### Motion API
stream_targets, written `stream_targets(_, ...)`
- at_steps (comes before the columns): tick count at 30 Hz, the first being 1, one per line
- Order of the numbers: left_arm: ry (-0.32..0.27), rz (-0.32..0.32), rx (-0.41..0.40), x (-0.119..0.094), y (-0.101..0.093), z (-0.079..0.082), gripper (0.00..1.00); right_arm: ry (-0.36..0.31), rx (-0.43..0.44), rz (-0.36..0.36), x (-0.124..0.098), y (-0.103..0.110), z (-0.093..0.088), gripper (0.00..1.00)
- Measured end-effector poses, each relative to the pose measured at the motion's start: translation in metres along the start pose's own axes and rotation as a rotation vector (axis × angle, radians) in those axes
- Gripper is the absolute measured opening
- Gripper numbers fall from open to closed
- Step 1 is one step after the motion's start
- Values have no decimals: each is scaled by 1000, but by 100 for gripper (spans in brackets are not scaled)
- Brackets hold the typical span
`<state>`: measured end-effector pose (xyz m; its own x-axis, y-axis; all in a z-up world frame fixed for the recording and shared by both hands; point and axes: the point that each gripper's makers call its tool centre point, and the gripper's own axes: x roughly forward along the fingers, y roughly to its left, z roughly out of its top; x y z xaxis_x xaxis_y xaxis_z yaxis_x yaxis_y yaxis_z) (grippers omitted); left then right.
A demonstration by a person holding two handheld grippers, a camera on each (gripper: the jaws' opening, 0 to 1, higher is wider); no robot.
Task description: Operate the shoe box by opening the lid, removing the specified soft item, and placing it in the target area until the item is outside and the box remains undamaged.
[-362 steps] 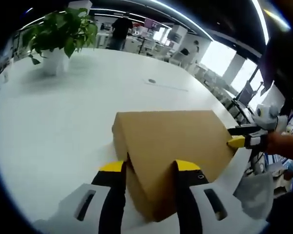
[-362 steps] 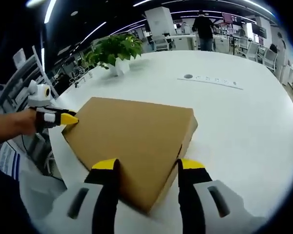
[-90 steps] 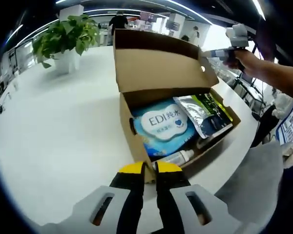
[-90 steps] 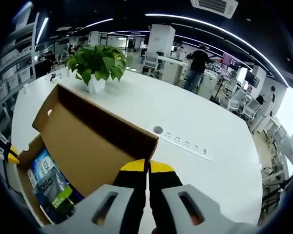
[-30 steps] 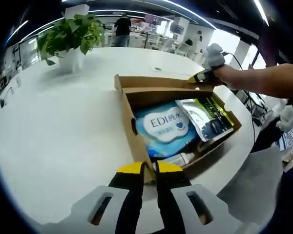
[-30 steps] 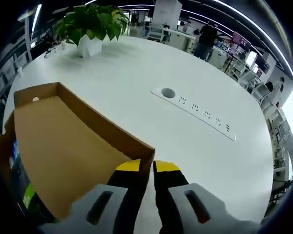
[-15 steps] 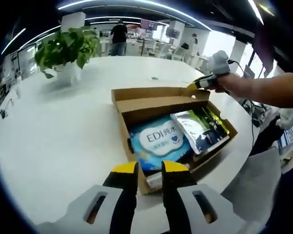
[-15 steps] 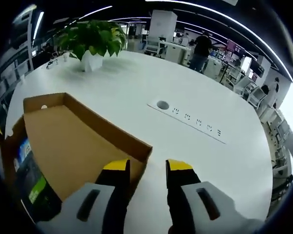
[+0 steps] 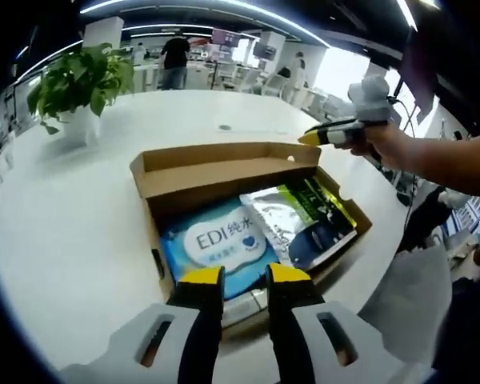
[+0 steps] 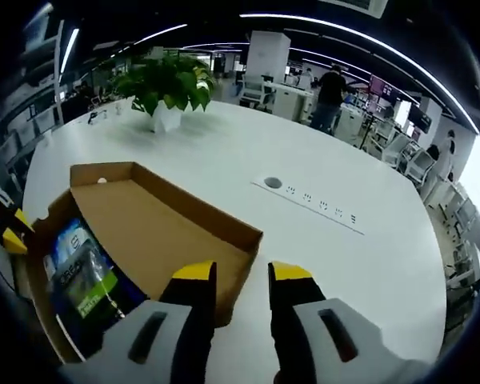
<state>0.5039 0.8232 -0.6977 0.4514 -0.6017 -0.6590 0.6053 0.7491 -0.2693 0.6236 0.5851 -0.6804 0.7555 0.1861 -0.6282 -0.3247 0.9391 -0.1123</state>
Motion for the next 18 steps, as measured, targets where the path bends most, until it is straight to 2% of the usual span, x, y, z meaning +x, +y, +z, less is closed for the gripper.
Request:
stream_targets(8, 30, -44, 14, 18, -15, 3, 19, -22, 11, 17, -15, 13, -9, 22)
stream_targets(18, 84, -56, 43, 40, -20, 0, 19, -26, 8, 32, -33, 25, -19, 21)
